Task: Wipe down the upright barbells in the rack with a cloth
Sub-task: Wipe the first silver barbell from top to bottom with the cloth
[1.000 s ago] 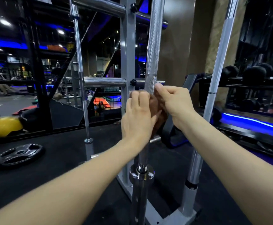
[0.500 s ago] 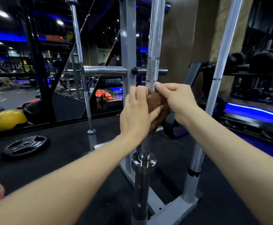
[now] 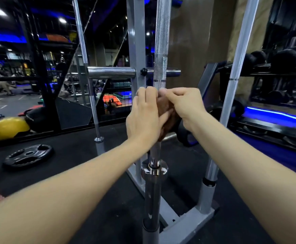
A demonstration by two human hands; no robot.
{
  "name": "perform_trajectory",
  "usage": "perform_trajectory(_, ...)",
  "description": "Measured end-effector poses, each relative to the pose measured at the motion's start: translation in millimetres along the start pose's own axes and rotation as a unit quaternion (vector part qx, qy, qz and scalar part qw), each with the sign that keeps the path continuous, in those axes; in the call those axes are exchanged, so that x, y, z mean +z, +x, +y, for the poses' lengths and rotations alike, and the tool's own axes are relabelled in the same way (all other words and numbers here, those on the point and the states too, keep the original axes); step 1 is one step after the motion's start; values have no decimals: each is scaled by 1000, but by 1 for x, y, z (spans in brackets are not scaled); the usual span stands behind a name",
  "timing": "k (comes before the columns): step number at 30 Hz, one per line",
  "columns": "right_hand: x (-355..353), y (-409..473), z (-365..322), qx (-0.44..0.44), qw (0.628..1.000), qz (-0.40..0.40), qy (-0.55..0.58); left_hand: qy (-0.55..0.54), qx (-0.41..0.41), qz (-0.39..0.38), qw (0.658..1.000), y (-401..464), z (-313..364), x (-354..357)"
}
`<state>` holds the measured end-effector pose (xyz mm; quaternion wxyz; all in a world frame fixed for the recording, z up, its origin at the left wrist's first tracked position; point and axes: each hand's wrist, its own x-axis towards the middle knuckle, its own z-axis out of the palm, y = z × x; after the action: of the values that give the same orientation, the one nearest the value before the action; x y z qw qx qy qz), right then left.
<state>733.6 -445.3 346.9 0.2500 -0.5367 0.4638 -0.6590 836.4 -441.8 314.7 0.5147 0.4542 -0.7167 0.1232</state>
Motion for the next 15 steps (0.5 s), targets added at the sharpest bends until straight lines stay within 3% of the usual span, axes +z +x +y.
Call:
perform_trajectory(9,-2,-6,2,36,999,-15,31,1,2,-96,995,-64,-25,19)
perform_trajectory(15,-6,-6,1,2,999,-21,26,-32,24,13,999,-7,-6,2)
